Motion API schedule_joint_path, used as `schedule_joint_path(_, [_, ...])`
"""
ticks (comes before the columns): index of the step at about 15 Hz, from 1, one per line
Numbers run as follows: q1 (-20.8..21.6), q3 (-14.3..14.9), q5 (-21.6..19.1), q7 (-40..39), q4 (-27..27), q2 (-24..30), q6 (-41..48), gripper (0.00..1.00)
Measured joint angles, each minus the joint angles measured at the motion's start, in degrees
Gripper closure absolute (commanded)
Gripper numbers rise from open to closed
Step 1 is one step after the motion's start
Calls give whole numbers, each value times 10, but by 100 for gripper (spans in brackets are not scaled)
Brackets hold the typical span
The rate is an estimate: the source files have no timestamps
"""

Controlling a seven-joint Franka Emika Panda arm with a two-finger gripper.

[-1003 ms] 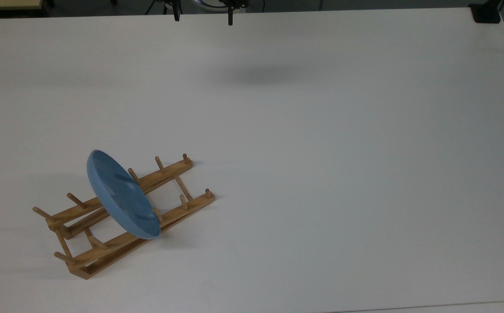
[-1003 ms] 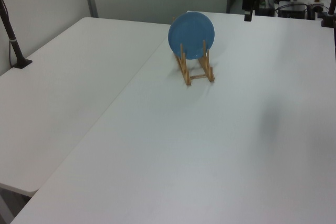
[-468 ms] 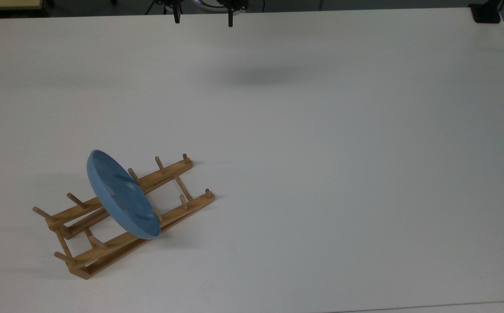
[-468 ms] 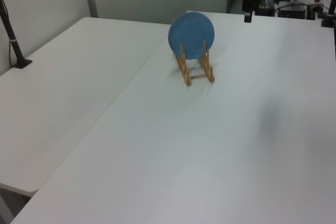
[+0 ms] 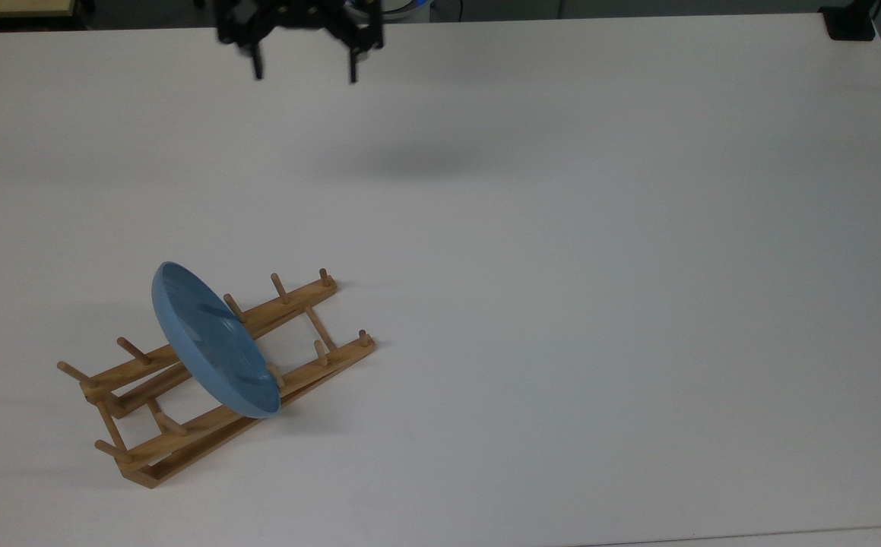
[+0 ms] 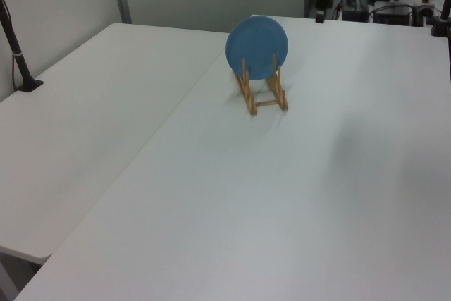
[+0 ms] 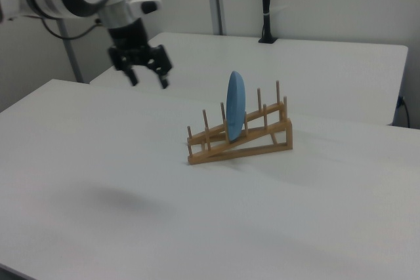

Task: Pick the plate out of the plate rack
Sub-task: 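Move the open gripper down to the rim of the blue plate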

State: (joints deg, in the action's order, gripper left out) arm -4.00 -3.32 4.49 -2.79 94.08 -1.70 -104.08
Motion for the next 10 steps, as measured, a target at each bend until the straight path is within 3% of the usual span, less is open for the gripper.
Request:
schedule_joint_path(7, [-59, 2, 106, -5, -1, -77, -236, 24])
schedule_joint_path(9, [-67, 2, 136, -5, -1, -104, -285, 37])
schedule_joint_path(10, [-69, 2, 152, -5, -1, -117, -303, 49])
